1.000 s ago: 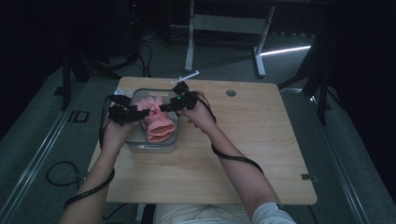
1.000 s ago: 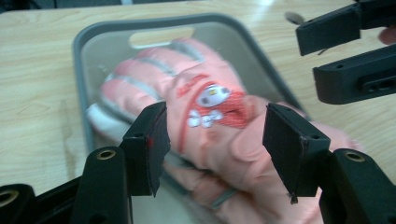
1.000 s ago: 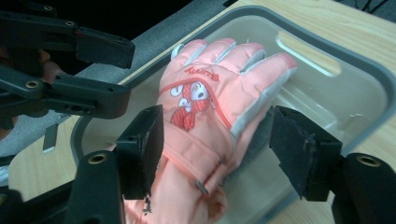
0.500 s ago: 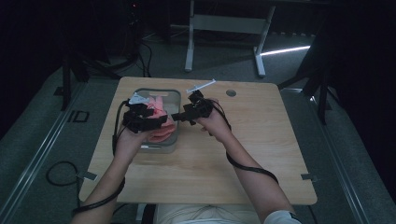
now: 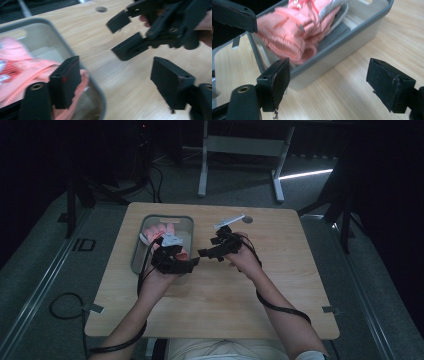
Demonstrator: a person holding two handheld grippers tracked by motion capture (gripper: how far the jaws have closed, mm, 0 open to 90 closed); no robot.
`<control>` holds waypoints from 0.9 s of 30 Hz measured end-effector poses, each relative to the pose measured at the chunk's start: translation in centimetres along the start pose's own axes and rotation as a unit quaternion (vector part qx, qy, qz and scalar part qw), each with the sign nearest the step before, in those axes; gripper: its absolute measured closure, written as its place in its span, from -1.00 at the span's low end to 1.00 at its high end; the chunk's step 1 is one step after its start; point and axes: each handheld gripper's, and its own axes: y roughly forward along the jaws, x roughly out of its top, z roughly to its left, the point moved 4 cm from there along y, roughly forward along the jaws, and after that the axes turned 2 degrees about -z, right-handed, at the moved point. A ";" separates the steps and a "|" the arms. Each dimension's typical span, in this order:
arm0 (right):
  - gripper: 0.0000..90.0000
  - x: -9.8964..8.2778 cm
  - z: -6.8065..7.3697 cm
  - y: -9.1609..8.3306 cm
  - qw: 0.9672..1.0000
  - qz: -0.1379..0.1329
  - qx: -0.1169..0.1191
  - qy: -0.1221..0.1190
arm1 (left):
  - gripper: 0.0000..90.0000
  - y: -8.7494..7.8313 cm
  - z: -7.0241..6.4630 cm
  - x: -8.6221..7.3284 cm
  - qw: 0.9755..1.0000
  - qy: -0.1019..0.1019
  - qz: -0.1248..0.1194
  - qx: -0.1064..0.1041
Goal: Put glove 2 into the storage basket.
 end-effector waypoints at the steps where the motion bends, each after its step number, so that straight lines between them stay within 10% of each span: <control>1: -0.62 -0.3 0.0 0.0 1.000 0.002 -0.002 -0.001 | -0.58 0.2 -0.3 -0.1 1.000 0.004 0.001 -0.007; 27: -0.64 -6.9 -0.3 -1.6 0.999 0.006 -0.001 -0.033 | -0.97 4.6 -5.3 -4.2 0.996 0.053 0.021 -0.072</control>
